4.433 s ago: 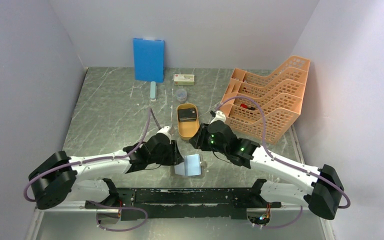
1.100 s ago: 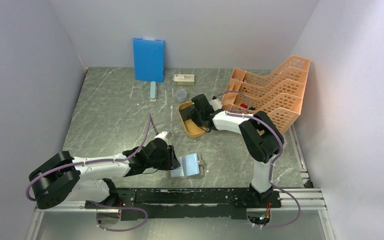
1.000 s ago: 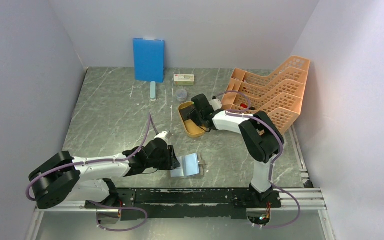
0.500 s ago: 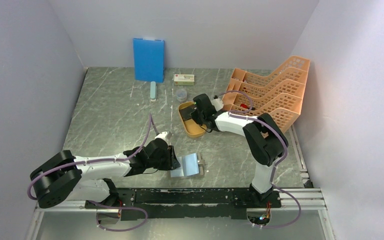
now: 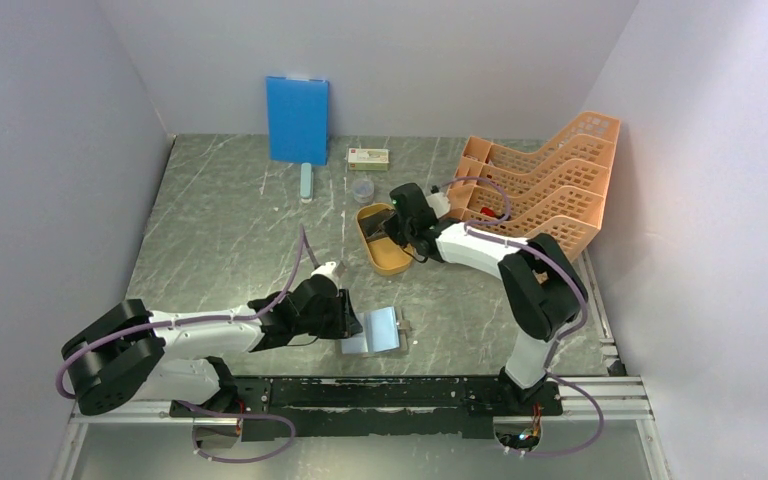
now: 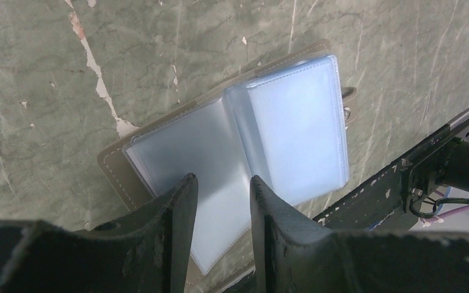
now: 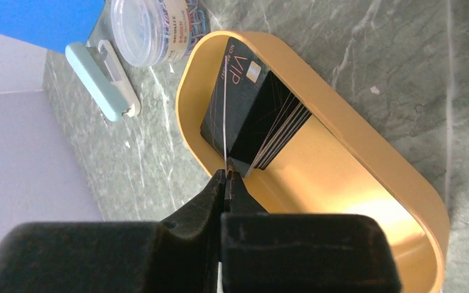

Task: Put the credit cards into the card holder
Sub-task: Pick up the credit card from the storage box, then insert the credit card into the card holder.

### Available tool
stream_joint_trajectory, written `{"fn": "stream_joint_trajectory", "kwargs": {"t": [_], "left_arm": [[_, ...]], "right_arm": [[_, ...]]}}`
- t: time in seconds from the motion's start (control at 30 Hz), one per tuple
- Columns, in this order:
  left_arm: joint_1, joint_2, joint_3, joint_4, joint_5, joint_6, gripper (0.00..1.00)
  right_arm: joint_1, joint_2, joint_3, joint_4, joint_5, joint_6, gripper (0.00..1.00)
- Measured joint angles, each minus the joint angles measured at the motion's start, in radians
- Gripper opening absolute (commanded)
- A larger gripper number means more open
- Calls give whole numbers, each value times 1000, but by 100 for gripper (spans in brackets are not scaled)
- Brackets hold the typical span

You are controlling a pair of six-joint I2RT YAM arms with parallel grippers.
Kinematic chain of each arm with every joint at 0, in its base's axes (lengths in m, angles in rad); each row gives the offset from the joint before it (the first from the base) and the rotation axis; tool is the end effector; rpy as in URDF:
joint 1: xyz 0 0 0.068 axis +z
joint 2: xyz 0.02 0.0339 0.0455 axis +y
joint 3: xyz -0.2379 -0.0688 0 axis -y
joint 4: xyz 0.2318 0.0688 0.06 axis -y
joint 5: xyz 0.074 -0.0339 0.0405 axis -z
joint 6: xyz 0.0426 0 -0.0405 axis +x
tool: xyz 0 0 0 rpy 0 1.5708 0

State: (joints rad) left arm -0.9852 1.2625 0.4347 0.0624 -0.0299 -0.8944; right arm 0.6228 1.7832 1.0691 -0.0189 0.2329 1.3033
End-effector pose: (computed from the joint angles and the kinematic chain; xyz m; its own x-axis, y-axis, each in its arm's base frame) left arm 0.1298 -0.1934 0.1293 -0.8800 -0.0834 -0.4676 0.2154 0.8073 -0.5494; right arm 0.3066 0.2081 0.1623 -0.5567 0.7555 -0.3454 0.4110 0.6118 0.6759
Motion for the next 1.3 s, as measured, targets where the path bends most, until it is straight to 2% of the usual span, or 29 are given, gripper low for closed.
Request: {"fn": "stream_joint_trajectory", "kwargs": {"t": [0.23, 0.47, 0.67, 0.8, 1.03, 1.3], "left_arm": [[0, 2, 19, -5, -1, 1, 42], [0, 2, 35, -8, -8, 2, 43], [0, 0, 50, -8, -11, 11, 43], [0, -3, 61, -19, -11, 16, 44], [0, -26, 79, -69, -23, 21, 45], [0, -74, 79, -134, -56, 20, 44]], "right_arm": [[0, -87, 41, -123, -2, -73, 0], [-1, -299, 148, -288, -92, -355, 0], [-2, -682, 0, -369, -310, -669, 0], [0, -810, -118, -438, -461, -790, 0], [34, -756, -333, -470, -647, -840, 0], [142, -624, -393, -346, -709, -779, 0]]}}
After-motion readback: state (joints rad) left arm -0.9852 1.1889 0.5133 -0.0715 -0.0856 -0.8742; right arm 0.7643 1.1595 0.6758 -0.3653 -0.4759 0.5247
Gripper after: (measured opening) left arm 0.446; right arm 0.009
